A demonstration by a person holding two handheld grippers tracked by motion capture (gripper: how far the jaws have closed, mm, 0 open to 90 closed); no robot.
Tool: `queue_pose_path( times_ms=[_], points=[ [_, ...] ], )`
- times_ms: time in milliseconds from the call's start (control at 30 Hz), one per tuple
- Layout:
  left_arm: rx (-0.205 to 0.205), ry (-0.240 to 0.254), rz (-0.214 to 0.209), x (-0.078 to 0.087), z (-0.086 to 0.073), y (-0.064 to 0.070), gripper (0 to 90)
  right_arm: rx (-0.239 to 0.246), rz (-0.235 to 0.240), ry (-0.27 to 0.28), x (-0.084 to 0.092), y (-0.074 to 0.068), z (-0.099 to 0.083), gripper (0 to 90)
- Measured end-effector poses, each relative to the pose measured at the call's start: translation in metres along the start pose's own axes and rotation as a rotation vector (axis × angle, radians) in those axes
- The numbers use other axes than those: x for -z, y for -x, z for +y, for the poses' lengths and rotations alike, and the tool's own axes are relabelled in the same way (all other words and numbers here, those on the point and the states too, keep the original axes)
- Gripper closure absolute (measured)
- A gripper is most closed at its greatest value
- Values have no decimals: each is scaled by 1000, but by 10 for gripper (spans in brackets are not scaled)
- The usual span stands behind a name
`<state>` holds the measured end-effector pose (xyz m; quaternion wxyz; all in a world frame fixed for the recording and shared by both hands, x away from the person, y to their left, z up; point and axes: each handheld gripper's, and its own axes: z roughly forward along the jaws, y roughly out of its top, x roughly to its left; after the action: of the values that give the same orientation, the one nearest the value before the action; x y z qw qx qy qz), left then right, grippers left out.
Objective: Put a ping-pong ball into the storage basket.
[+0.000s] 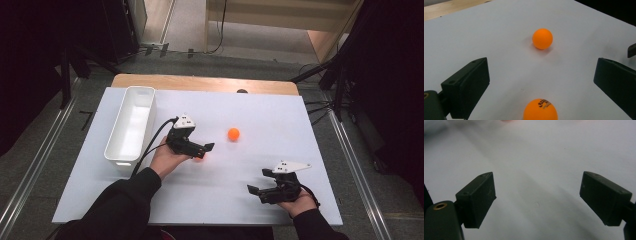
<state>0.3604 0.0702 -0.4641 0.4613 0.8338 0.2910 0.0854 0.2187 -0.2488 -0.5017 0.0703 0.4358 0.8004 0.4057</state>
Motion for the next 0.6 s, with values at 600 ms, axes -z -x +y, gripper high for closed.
queue_pose_path(
  times_ms=[600],
  points=[
    [4,-42,4,-8,-13,-2,5,-1,-2,-2,0,0,0,117]
  ],
)
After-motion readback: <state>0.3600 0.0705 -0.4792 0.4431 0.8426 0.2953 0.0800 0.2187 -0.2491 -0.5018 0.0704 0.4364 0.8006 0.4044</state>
